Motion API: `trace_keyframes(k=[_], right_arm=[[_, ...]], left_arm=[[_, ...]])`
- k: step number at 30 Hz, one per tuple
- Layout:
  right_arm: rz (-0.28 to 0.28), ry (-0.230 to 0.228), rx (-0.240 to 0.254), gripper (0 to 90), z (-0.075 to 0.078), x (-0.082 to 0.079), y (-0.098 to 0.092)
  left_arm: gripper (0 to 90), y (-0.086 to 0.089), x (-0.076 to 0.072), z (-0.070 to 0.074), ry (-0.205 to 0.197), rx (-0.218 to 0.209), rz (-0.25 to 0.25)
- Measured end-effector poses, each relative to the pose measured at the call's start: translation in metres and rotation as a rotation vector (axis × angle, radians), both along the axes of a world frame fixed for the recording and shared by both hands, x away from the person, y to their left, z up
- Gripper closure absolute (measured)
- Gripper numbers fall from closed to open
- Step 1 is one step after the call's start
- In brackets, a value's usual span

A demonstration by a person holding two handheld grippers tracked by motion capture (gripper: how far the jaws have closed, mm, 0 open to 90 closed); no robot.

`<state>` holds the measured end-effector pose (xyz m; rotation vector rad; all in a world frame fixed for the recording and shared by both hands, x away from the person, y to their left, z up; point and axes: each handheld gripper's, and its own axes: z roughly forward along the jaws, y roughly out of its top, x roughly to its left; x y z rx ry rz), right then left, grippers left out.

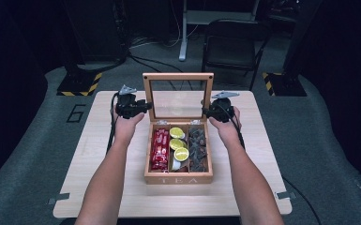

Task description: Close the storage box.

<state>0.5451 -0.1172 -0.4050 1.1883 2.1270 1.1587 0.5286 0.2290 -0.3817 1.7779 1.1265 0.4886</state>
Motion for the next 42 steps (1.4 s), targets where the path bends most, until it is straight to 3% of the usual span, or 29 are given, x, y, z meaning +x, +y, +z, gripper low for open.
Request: trace_keyframes(k=[14, 18, 20, 24, 31, 36, 39, 41, 42], right_arm=[[-0.002, 0.006, 0.012, 65.2, -0.001, 0.004, -0.001], [0.0, 0.014, 0.003, 65.2, 0.0, 0.005, -0.001], [-0.003, 0.015, -0.003, 65.3, 0.0, 0.006, 0.0], [-0.015, 0.037, -0.007, 65.2, 0.002, 0.008, 0.001], [-0.012, 0.05, -0.004, 65.2, 0.002, 0.014, 0.001], [-0.025, 0.061, 0.024, 65.2, 0.0, 0.017, 0.001], [-0.021, 0.063, 0.022, 65.2, -0.001, 0.019, 0.0], [-0.028, 0.066, 0.023, 65.1, -0.001, 0.019, 0.0], [-0.027, 0.067, 0.021, 65.1, 0.0, 0.02, 0.0]], left_arm=[[60.6, 0.01, -0.01, -0.003, 0.014, 0.007, -0.012], [60.9, 0.01, -0.011, -0.002, -0.01, 0.004, -0.012], [61.2, 0.008, -0.012, -0.001, -0.009, 0.015, -0.017], [61.6, 0.007, -0.015, -0.003, -0.009, -0.001, -0.022], [61.4, 0.013, -0.017, -0.006, 0.014, -0.005, -0.027], [58.1, 0.018, -0.021, -0.002, 0.024, -0.047, -0.038], [52.0, 0.021, -0.021, -0.001, 0.025, -0.052, -0.027], [49.6, 0.021, -0.021, -0.002, 0.027, -0.043, -0.023], [48.9, 0.022, -0.021, -0.002, 0.027, -0.018, -0.03]])
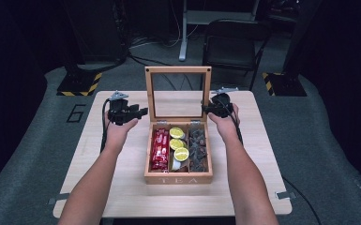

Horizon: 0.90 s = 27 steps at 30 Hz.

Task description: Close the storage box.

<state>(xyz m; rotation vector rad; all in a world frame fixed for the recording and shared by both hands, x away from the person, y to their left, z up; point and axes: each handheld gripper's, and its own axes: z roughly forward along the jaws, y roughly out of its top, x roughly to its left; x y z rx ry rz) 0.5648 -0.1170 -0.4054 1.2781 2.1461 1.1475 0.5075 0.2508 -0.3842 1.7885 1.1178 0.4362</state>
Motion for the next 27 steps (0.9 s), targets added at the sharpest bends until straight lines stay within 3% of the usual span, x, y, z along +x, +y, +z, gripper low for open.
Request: trace_keyframes(k=[3, 11, 14, 20, 22, 27], right_arm=[[-0.001, 0.01, 0.003, 65.0, 0.0, 0.002, 0.0], [-0.002, 0.001, 0.017, 64.9, -0.002, 0.002, -0.001], [-0.006, 0.0, 0.013, 64.7, -0.002, 0.003, 0.0], [-0.017, 0.008, 0.017, 64.4, -0.002, 0.003, 0.001], [-0.014, 0.005, 0.019, 62.7, -0.003, 0.003, 0.001], [-0.023, 0.009, 0.013, 56.2, -0.004, 0.001, 0.002]], left_arm=[[48.2, -0.002, -0.001, -0.001, -0.005, -0.015, 0.008], [48.2, -0.005, -0.002, -0.004, -0.004, -0.006, -0.012], [48.0, -0.005, -0.002, -0.004, -0.004, -0.046, -0.001], [48.0, 0.001, -0.002, -0.003, -0.005, -0.047, 0.016], [48.0, 0.003, -0.002, -0.003, 0.002, -0.032, 0.011], [47.2, 0.006, -0.003, -0.002, -0.001, -0.041, 0.025]])
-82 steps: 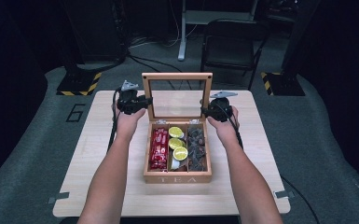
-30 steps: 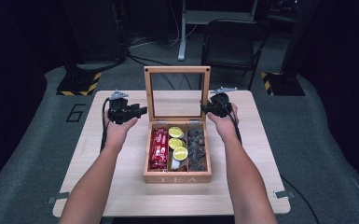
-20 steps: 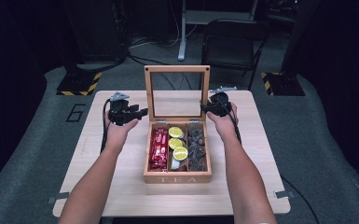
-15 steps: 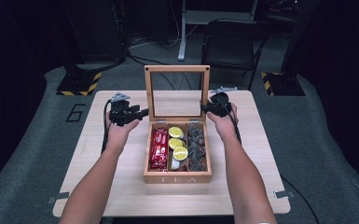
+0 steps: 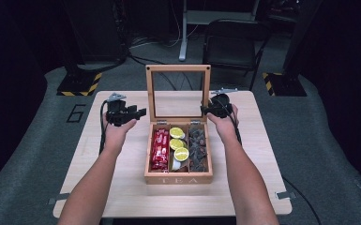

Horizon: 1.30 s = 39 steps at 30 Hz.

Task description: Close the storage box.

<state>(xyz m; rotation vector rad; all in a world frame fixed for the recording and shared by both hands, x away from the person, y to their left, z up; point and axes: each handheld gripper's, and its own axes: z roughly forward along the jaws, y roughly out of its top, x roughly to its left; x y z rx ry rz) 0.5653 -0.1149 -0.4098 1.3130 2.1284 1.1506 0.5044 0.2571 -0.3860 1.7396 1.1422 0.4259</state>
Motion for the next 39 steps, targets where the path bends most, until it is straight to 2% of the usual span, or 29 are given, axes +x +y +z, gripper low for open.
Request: trace_keyframes(k=[6, 12, 19, 22, 23, 25, 29, 31, 33, 36, 39], right_arm=[[-0.014, -0.014, 0.002, 50.1, 0.006, -0.006, -0.004], [-0.016, -0.021, 0.005, 48.5, 0.011, -0.017, -0.01], [0.026, -0.046, 0.011, 46.3, 0.018, -0.028, -0.011], [0.049, -0.039, 0.019, 44.2, 0.02, -0.034, -0.008], [0.063, -0.049, -0.001, 44.0, 0.021, -0.035, -0.007], [0.071, -0.053, -0.008, 42.2, 0.022, -0.04, -0.005], [0.077, -0.065, -0.005, 39.9, 0.025, -0.045, -0.002], [0.086, -0.074, 0.002, 40.1, 0.026, -0.047, -0.001], [0.101, -0.081, 0.0, 41.0, 0.026, -0.05, -0.001], [0.123, -0.078, -0.015, 41.1, 0.027, -0.055, 0.001], [0.127, -0.061, 0.006, 39.5, 0.027, -0.06, 0.002]], left_arm=[[46.8, -0.001, -0.002, 0.002, 0.002, 0.011, 0.001], [46.8, -0.005, -0.003, 0.003, -0.006, 0.017, -0.005], [46.4, -0.009, -0.003, 0.005, -0.008, 0.033, -0.018], [46.1, -0.01, -0.003, 0.006, 0.001, 0.027, -0.021], [46.1, -0.01, -0.003, 0.006, 0.004, 0.028, -0.025], [46.1, -0.011, -0.003, 0.006, 0.009, 0.016, -0.024], [46.1, -0.01, -0.003, 0.007, -0.005, 0.016, -0.021], [46.1, -0.008, -0.003, 0.009, -0.01, -0.007, -0.016], [46.1, -0.008, -0.003, 0.011, -0.011, -0.007, -0.016], [45.7, -0.01, -0.005, 0.013, -0.011, -0.003, -0.02], [45.0, -0.01, -0.007, 0.014, -0.004, 0.011, -0.027]])
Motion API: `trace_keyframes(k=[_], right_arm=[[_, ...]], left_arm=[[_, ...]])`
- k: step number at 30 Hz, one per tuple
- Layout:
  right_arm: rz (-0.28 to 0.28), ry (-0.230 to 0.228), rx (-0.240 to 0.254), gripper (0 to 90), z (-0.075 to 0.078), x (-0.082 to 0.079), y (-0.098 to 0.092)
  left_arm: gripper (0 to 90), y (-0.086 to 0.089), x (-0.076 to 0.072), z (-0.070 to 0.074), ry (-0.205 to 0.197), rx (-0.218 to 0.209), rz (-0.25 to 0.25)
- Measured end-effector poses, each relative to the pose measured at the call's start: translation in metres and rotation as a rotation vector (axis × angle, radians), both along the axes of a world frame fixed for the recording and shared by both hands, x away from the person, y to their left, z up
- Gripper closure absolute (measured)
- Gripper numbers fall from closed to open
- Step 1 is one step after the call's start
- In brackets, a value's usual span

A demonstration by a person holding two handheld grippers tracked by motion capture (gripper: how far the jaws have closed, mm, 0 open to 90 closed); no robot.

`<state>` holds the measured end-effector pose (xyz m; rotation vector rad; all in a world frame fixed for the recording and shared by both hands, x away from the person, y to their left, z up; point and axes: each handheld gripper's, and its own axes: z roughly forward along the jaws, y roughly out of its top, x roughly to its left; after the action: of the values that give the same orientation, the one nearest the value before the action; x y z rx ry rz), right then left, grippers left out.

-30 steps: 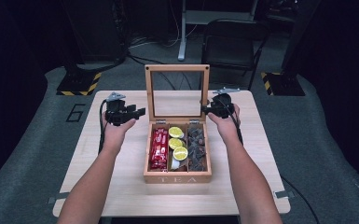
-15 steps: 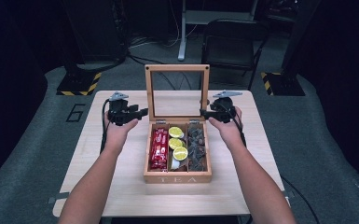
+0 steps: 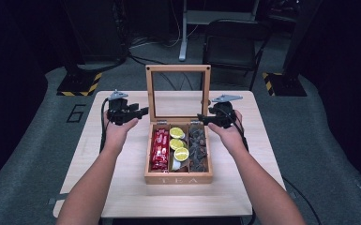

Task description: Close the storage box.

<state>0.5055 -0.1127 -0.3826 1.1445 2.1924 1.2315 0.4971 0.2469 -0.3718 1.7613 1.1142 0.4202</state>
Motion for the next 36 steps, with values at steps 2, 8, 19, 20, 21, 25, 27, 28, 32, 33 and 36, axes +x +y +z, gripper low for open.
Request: trace_keyframes(k=[2, 8, 19, 20, 21, 25, 27, 28, 32, 33, 36], right_arm=[[0.014, -0.003, -0.007, 39.4, 0.0, -0.003, 0.002], [0.081, -0.009, -0.028, 39.1, -0.001, -0.015, 0.012], [0.103, -0.01, -0.012, 38.1, 0.0, -0.019, 0.02], [0.101, -0.008, -0.006, 38.0, -0.001, -0.019, 0.02], [0.106, -0.014, -0.009, 38.0, -0.001, -0.019, 0.02], [0.127, -0.011, 0.0, 38.1, -0.003, -0.022, 0.021], [0.145, -0.017, 0.0, 38.2, -0.004, -0.024, 0.023], [0.155, -0.015, 0.002, 38.3, -0.005, -0.026, 0.025], [0.18, -0.017, 0.002, 38.3, -0.007, -0.032, 0.029], [0.186, -0.018, 0.001, 38.3, -0.007, -0.033, 0.031], [0.206, -0.014, -0.01, 37.1, -0.01, -0.038, 0.034]], left_arm=[[44.8, -0.001, -0.001, 0.0, -0.006, -0.003, 0.003], [44.2, -0.002, -0.001, 0.001, -0.004, 0.003, 0.004], [44.1, -0.007, -0.001, 0.0, -0.006, 0.014, -0.012], [44.2, -0.007, -0.002, 0.0, -0.006, 0.017, -0.015], [44.2, -0.007, -0.001, 0.0, -0.014, 0.03, -0.023], [44.1, -0.008, -0.004, -0.001, -0.004, 0.023, -0.032], [44.2, -0.008, -0.005, -0.002, -0.009, 0.033, -0.044], [44.2, -0.007, -0.005, -0.002, -0.015, 0.036, -0.048], [44.2, -0.007, -0.008, -0.003, -0.014, 0.046, -0.065], [44.2, -0.006, -0.009, -0.005, -0.01, 0.052, -0.073], [44.2, -0.005, -0.011, -0.008, -0.003, 0.05, -0.078]])
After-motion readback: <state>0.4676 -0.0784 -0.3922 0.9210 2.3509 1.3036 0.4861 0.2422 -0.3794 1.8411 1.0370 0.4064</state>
